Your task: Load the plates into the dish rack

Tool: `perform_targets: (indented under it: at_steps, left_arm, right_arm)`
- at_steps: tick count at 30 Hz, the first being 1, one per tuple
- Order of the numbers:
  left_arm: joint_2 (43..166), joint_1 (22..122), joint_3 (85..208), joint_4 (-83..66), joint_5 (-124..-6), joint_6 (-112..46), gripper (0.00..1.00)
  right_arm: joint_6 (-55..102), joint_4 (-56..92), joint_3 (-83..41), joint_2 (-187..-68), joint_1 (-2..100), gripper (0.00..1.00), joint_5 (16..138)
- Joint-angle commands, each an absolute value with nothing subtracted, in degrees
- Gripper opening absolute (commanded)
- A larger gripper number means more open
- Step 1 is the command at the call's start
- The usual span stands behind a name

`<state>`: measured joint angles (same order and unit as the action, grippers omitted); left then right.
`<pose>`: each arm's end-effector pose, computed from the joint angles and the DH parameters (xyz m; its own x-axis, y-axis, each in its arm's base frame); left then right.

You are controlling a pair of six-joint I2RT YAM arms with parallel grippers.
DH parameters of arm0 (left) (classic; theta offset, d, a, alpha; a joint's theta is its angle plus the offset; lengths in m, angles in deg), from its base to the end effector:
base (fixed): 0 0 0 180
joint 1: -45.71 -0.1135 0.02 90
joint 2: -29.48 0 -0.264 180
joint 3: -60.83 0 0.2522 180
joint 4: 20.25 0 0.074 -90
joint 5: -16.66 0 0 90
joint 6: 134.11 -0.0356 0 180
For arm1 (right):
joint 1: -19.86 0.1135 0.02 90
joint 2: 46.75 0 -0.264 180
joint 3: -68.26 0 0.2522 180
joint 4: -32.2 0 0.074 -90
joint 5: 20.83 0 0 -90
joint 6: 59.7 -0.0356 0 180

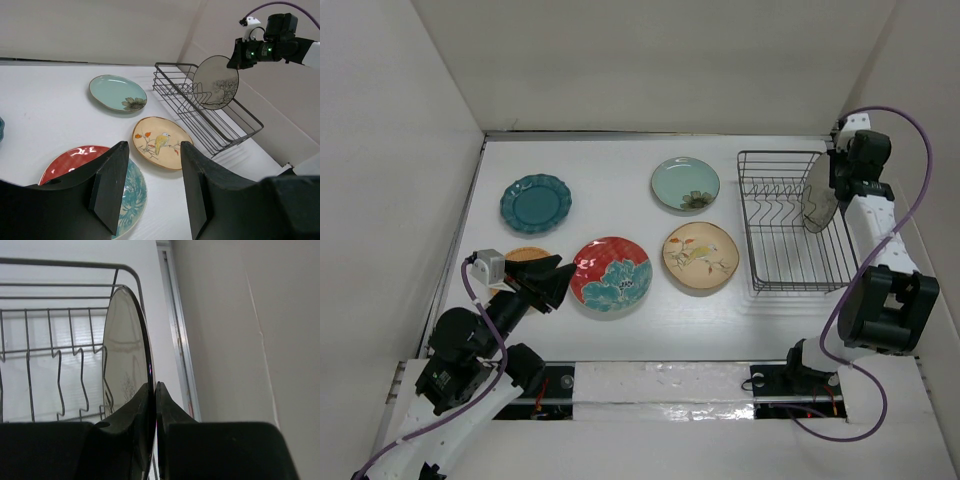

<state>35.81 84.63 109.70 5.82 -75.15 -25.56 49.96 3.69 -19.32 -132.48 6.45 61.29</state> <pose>0.0385 -0.0296 0.3442 0.0169 -0.4223 -0.9063 0.6431 0.6986 -0.3136 0.3394 -0.0859 0.3359 -0.5284 -0.2166 -0.8209 0.1817 0.9156 -0.3586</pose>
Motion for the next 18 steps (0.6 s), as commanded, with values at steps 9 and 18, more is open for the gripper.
perform_targets:
  at_steps: [9, 18]
  left_arm:
    - [37.48, 85.00, 109.66, 4.05, -75.36, -25.21, 0.42]
    - [38.88, 85.00, 109.66, 4.05, -75.54, -25.21, 0.42]
  right_arm:
    - [34.71, 15.19, -21.17, -132.62, 5.89, 0.68, 59.77]
    - [24.51, 14.92, -23.29, -125.24, 14.64, 0.47, 56.07]
